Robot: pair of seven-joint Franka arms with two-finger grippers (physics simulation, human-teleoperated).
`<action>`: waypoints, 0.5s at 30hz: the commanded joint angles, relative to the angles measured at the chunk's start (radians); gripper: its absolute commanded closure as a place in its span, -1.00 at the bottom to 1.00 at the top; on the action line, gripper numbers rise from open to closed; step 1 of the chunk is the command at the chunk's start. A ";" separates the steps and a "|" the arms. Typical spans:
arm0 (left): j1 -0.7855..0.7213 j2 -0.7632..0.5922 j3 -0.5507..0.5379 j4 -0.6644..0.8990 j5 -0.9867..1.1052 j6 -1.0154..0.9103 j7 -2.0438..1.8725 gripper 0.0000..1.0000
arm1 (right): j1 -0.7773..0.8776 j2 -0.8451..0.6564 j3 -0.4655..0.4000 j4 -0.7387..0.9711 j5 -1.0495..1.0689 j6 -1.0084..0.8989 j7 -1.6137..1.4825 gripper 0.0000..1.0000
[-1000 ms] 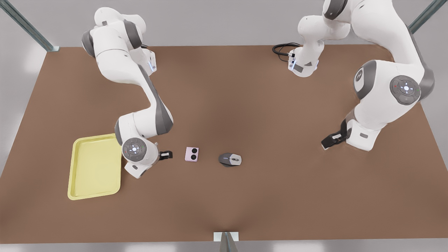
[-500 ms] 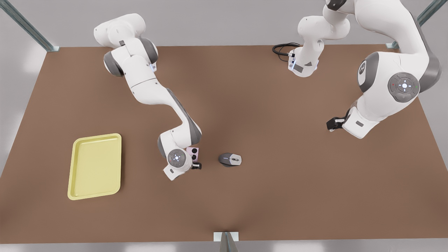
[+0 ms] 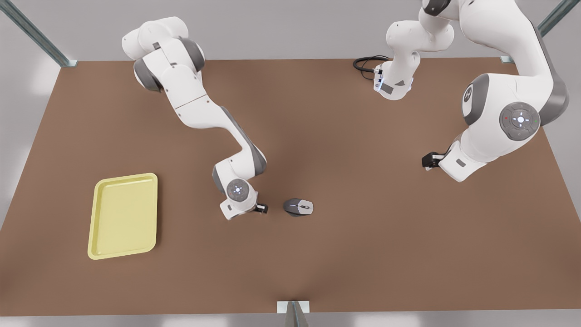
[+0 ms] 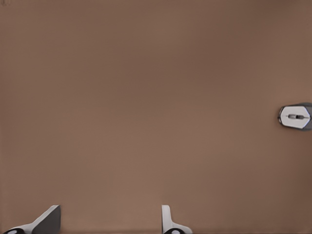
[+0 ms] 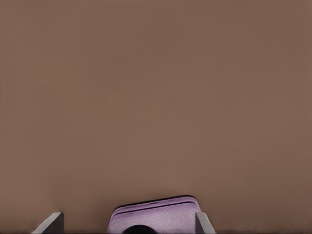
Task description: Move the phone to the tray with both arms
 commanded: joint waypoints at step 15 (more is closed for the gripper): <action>0.001 0.012 0.001 0.002 0.001 0.014 0.088 -1.00 | -0.024 -0.064 0.029 -0.163 -0.064 0.161 0.150 -1.00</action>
